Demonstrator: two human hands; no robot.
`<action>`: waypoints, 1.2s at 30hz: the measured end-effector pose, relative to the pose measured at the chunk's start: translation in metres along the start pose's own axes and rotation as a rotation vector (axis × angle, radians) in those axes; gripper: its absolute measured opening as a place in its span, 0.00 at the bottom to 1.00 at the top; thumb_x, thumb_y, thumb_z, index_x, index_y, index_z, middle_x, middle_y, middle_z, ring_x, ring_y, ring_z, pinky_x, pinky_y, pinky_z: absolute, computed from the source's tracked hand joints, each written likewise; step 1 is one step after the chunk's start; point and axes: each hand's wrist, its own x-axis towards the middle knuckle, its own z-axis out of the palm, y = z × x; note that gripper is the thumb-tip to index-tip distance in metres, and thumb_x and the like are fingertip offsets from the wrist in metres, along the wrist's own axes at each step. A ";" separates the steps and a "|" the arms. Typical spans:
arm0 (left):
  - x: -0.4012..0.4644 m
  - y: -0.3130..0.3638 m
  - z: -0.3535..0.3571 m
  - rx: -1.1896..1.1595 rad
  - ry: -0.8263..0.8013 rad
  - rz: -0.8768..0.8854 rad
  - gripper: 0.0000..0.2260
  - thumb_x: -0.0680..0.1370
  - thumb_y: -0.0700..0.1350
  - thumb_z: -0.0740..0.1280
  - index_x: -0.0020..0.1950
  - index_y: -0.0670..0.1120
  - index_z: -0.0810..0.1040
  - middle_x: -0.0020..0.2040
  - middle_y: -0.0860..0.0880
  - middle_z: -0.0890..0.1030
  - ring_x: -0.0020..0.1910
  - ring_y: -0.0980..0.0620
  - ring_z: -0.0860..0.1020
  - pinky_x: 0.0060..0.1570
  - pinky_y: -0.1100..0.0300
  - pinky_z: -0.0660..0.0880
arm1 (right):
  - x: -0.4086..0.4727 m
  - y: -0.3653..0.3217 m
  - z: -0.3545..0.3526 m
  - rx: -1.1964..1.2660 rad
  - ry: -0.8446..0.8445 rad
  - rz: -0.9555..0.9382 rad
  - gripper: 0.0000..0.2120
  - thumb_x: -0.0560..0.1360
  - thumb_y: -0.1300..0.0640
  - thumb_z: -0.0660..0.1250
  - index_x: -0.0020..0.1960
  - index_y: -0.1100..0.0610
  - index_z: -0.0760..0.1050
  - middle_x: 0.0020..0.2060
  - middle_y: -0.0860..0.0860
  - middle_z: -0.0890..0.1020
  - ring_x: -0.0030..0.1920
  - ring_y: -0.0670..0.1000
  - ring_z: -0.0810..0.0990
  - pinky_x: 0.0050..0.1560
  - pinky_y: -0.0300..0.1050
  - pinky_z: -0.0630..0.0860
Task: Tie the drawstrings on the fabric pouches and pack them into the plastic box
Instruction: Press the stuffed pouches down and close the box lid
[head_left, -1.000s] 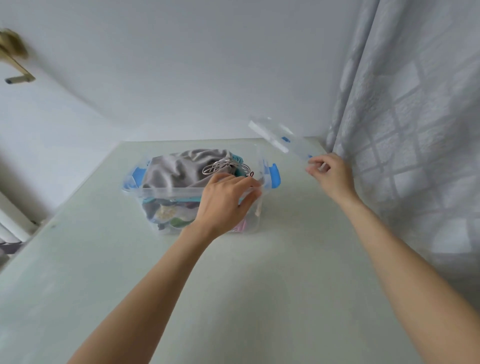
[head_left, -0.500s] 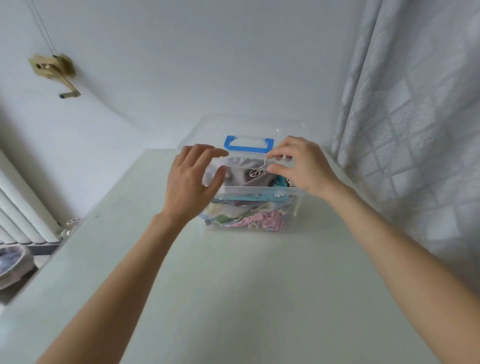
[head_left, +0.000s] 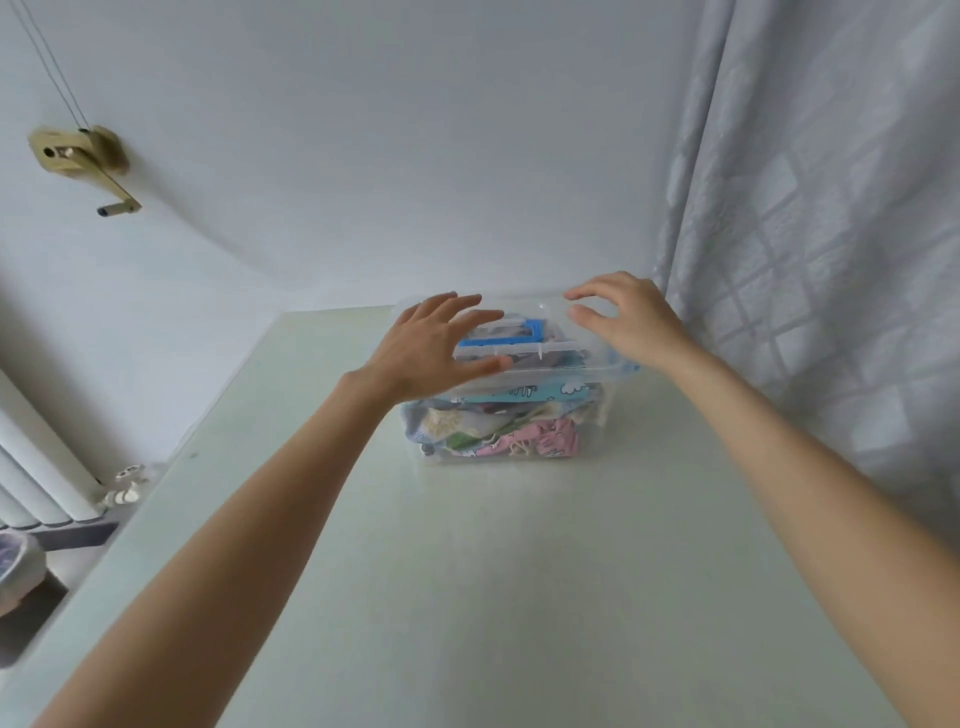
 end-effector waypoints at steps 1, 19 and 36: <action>0.006 0.003 0.000 -0.011 -0.013 -0.004 0.31 0.72 0.71 0.48 0.73 0.61 0.59 0.76 0.54 0.58 0.76 0.50 0.53 0.73 0.48 0.51 | 0.005 0.002 0.001 -0.061 -0.049 0.055 0.15 0.76 0.45 0.63 0.61 0.45 0.75 0.66 0.51 0.73 0.69 0.56 0.65 0.69 0.53 0.60; 0.003 -0.005 0.020 0.002 -0.150 -0.075 0.29 0.72 0.72 0.43 0.70 0.66 0.62 0.75 0.55 0.61 0.71 0.47 0.64 0.67 0.47 0.61 | -0.007 -0.002 0.013 -0.029 -0.297 0.206 0.23 0.76 0.47 0.63 0.70 0.49 0.67 0.76 0.51 0.57 0.74 0.52 0.57 0.70 0.48 0.56; 0.019 0.004 0.035 0.029 -0.018 -0.032 0.26 0.76 0.68 0.46 0.69 0.60 0.66 0.66 0.54 0.70 0.51 0.51 0.78 0.43 0.56 0.72 | -0.024 0.042 0.006 0.479 -0.055 0.573 0.37 0.66 0.41 0.72 0.71 0.43 0.61 0.67 0.48 0.67 0.67 0.49 0.68 0.63 0.46 0.67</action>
